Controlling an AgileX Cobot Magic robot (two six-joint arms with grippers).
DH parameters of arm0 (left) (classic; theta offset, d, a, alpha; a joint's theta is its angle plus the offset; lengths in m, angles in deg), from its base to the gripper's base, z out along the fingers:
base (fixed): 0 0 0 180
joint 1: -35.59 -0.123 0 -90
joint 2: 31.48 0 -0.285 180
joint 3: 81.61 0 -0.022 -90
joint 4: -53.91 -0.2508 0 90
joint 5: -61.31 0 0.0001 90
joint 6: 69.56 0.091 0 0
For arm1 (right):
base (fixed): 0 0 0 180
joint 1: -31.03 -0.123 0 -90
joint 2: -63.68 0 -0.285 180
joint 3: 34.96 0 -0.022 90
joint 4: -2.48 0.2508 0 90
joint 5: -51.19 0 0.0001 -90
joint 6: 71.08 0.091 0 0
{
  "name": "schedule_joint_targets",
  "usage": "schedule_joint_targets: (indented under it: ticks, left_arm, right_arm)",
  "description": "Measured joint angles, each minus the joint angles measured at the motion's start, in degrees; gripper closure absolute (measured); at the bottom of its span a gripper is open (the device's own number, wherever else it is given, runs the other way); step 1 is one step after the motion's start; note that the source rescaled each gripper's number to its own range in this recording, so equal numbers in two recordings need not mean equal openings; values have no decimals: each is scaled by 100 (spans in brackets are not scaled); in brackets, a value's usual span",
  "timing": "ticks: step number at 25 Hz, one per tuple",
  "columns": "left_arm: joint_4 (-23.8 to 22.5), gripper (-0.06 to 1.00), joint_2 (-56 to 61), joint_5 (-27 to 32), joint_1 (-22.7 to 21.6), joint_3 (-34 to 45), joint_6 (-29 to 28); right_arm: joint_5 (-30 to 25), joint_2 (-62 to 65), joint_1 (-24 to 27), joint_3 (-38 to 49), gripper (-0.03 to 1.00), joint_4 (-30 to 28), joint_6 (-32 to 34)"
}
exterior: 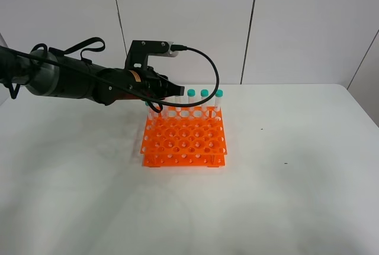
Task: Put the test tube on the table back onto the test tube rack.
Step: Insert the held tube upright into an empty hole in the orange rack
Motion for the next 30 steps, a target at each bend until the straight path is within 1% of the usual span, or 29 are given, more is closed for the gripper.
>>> schedule_joint_targets:
  ticks: [10, 16, 24, 30]
  left_arm:
    - [0, 94, -169, -15, -12, 12, 5]
    - [0, 94, -169, -108, -12, 182, -246]
    - [0, 94, -169, -167, -12, 238, -301]
    - [0, 94, -169, -458, -12, 460, -264]
  right_arm:
    - [0, 0, 0, 0, -3, 0, 0]
    - [0, 0, 0, 0, -3, 0, 0]
    - [0, 0, 0, 0, -3, 0, 0]
    - [0, 0, 0, 0, -3, 0, 0]
